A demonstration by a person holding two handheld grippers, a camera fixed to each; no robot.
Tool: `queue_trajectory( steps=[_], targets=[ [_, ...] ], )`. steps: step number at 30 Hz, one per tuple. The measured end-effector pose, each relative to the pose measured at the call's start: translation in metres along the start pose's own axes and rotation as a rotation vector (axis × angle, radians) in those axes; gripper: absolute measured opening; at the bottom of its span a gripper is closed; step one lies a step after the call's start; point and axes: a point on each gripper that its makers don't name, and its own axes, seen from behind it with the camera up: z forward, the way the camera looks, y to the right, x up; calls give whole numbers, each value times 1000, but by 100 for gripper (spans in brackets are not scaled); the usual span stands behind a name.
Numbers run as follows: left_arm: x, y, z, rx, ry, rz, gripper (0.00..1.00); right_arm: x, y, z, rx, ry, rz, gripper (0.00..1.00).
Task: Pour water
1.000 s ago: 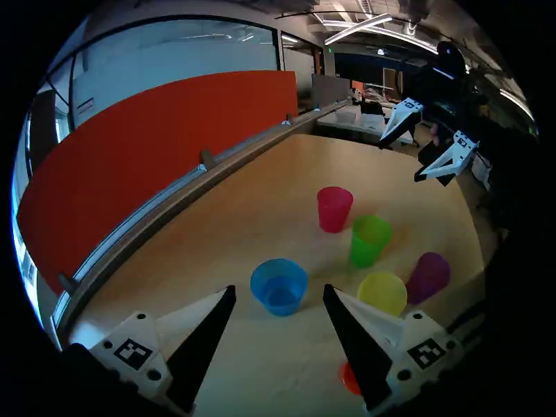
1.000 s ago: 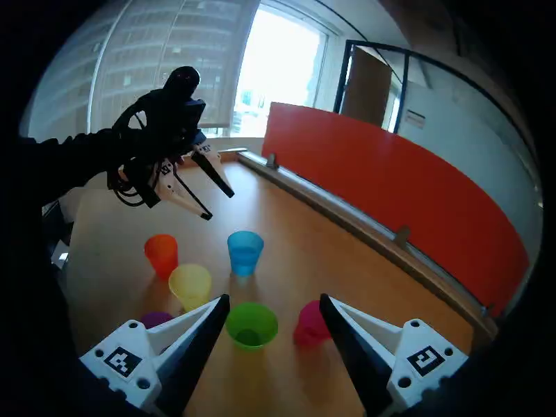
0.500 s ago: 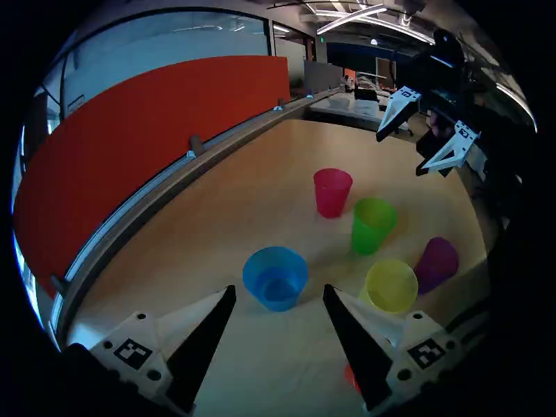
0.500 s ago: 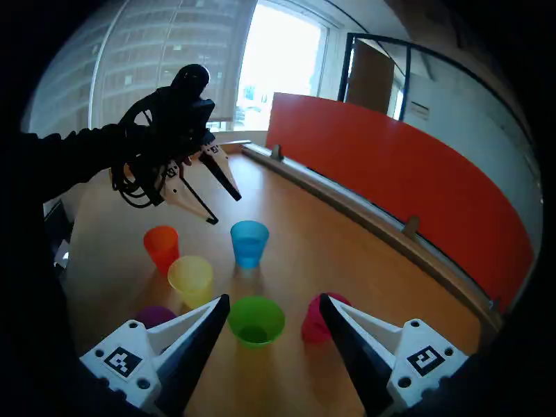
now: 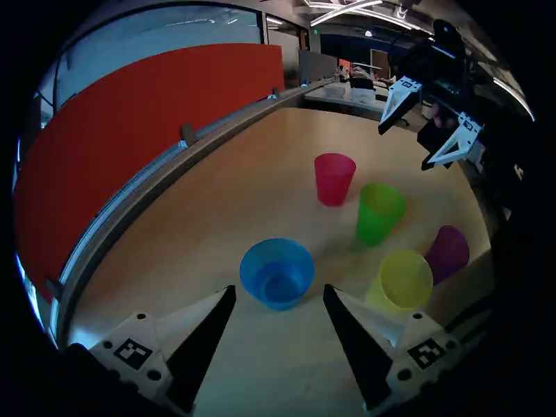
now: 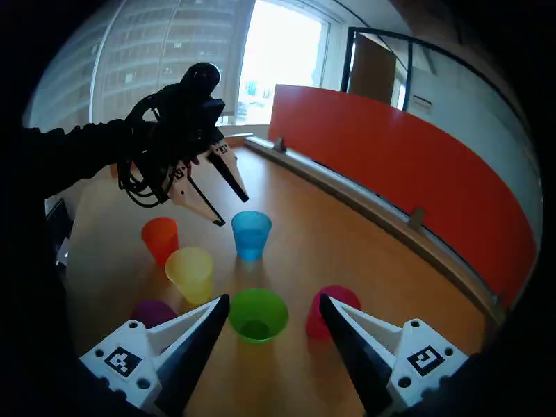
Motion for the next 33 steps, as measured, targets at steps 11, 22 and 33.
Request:
queue_trajectory(
  steps=[11, 22, 33],
  targets=[
    [-4, -7, 16, -9, -26, 18, 93, -8, 2, 8, 9, -14, 3, 100],
    [-2, -3, 29, -30, -32, 32, 93, -12, 3, 12, 11, -19, 7, 100],
    [1, 1, 42, -47, -41, 45, 93, -15, 6, 11, 6, -23, 10, 100]
  ],
)
